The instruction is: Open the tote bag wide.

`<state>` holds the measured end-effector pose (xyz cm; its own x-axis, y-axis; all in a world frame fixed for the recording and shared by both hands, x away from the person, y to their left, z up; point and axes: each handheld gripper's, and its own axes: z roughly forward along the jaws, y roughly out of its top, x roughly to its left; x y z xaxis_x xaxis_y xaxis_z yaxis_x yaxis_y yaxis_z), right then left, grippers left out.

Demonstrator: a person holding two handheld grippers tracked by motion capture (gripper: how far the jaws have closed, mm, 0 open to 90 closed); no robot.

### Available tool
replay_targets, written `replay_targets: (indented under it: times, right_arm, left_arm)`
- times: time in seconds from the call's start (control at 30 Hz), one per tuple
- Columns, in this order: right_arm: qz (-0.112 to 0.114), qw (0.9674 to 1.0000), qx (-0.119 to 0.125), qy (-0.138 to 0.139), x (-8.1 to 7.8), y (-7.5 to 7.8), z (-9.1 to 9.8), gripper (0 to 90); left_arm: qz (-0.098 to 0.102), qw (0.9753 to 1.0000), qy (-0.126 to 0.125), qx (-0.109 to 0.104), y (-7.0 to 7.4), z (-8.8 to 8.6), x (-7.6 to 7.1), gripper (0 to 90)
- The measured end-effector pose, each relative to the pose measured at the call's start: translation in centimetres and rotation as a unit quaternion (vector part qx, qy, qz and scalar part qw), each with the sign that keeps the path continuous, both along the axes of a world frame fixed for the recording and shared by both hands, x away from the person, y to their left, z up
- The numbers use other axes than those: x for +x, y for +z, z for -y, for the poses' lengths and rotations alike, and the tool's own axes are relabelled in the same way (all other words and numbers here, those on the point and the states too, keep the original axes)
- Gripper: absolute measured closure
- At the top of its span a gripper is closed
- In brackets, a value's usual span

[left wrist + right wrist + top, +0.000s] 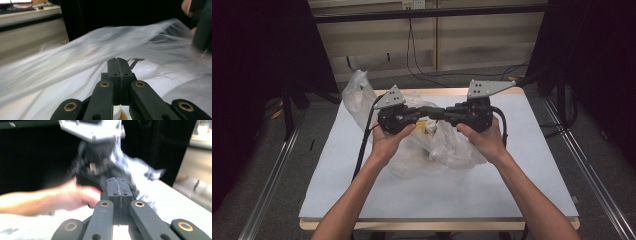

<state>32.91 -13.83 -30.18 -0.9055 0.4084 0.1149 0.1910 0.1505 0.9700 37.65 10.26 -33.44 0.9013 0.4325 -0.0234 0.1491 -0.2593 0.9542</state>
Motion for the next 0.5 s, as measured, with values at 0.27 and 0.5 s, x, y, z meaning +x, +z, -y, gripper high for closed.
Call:
replay_targets:
  times: [0.27,0.5]
  right_arm:
    - [-0.047,0.9973,-0.040,-0.039,1.4,-4.5,1.8,90.0]
    - [-0.079,0.9934,-0.043,-0.071,2.9,-7.3,2.6,90.0]
  left_arm:
    - [-0.004,0.9993,0.009,0.036,-2.1,-0.5,0.2,90.0]
    - [-0.019,0.9990,0.021,0.034,-3.6,-1.8,0.5,90.0]
